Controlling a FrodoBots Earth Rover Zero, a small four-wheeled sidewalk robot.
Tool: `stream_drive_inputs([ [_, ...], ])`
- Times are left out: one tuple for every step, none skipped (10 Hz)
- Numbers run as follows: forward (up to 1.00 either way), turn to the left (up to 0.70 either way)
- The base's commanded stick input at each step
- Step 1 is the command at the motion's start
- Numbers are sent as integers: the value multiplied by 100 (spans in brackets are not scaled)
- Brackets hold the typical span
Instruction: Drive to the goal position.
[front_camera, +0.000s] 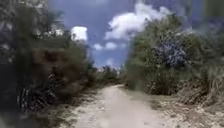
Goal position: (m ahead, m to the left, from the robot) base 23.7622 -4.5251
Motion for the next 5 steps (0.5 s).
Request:
stream_drive_inputs([
  [100, 40],
  [100, 40],
  [100, 40],
  [100, 0],
  [100, 0],
])
